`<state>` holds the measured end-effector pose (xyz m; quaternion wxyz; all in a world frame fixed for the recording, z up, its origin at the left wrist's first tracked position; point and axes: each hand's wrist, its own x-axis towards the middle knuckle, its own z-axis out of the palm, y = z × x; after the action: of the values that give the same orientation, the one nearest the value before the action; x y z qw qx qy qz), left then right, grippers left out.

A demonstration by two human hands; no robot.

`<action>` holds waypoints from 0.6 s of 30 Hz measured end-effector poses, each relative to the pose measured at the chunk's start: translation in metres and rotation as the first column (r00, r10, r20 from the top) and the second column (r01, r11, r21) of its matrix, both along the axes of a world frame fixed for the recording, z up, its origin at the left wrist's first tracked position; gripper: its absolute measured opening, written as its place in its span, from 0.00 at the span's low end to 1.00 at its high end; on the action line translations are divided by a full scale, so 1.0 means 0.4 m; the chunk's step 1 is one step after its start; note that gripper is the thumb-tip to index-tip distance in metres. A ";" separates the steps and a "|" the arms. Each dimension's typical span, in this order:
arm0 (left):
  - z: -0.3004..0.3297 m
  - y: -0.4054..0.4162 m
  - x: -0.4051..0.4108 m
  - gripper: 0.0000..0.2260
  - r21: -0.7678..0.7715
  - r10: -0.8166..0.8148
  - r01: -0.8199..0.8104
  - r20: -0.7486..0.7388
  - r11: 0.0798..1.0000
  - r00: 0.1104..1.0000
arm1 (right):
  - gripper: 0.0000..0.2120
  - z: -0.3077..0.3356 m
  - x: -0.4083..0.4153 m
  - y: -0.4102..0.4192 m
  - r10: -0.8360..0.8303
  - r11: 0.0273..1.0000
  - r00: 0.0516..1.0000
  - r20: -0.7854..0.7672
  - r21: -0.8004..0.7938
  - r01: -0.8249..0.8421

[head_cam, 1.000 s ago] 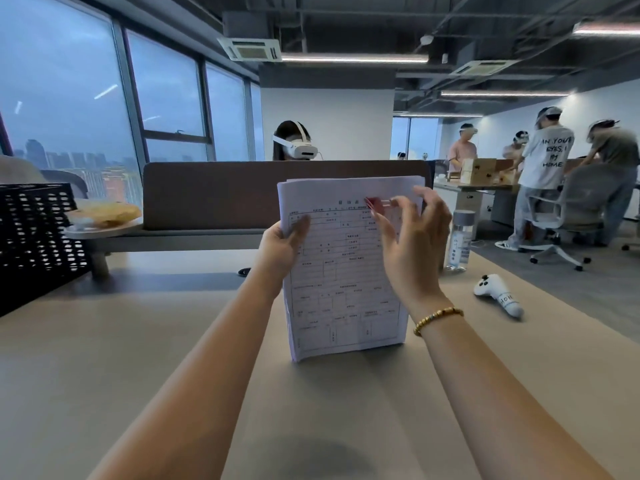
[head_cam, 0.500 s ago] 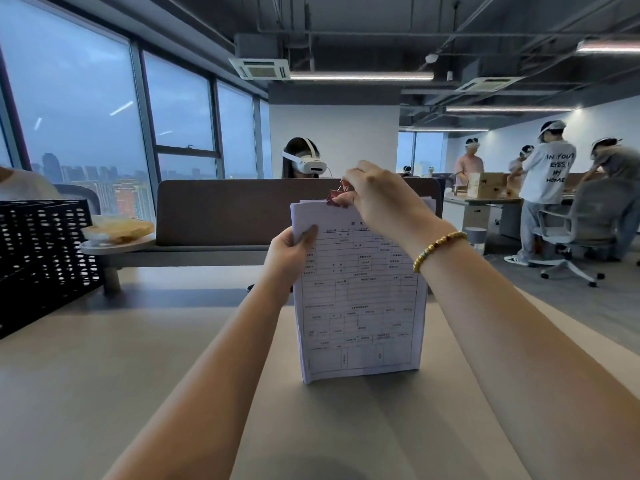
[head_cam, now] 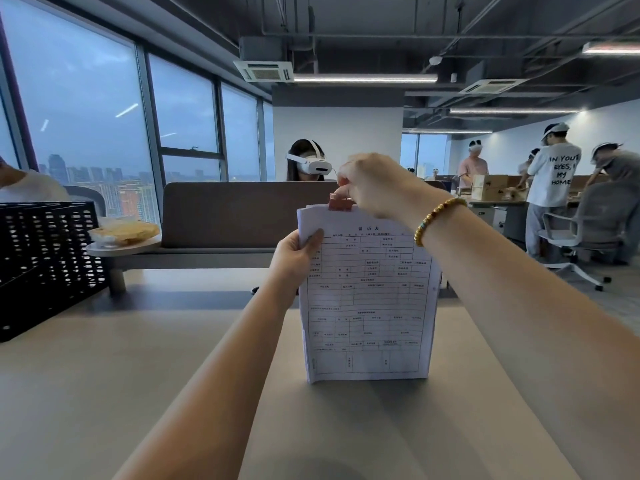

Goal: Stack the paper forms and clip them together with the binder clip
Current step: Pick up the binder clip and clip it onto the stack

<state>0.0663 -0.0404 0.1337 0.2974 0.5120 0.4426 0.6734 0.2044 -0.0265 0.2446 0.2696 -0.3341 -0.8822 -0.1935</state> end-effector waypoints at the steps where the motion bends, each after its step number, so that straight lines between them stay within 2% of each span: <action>1: 0.000 0.000 -0.002 0.05 0.000 -0.001 0.001 -0.001 1.000 1.000 | 0.10 0.009 -0.003 0.002 -0.011 0.999 1.000 0.023 -0.041 0.012; 5: 0.002 0.000 -0.002 0.05 -0.003 -0.003 0.003 0.014 1.000 1.000 | 0.07 0.038 -0.019 0.015 -0.057 0.987 0.991 0.118 -0.146 0.074; 13: 0.000 -0.002 0.001 0.05 -0.005 0.002 -0.002 0.034 1.000 0.999 | 0.17 0.039 -0.028 0.006 -0.092 0.956 0.975 0.205 -0.254 0.144; 16: -0.007 -0.007 -0.002 0.06 0.006 0.022 -0.022 0.023 1.000 0.999 | 0.23 0.023 -0.014 0.000 -0.093 0.966 0.983 0.161 -0.223 0.128; 18: -0.021 -0.010 -0.006 0.07 -0.012 0.035 -0.035 0.024 0.999 0.999 | 0.19 0.000 -0.002 0.007 -0.041 0.978 0.996 0.083 -0.202 0.057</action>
<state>0.0640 -0.0444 0.1254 0.2940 0.4943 0.4517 0.6821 0.2036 -0.0237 0.2447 0.1943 -0.3740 -0.8987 -0.1213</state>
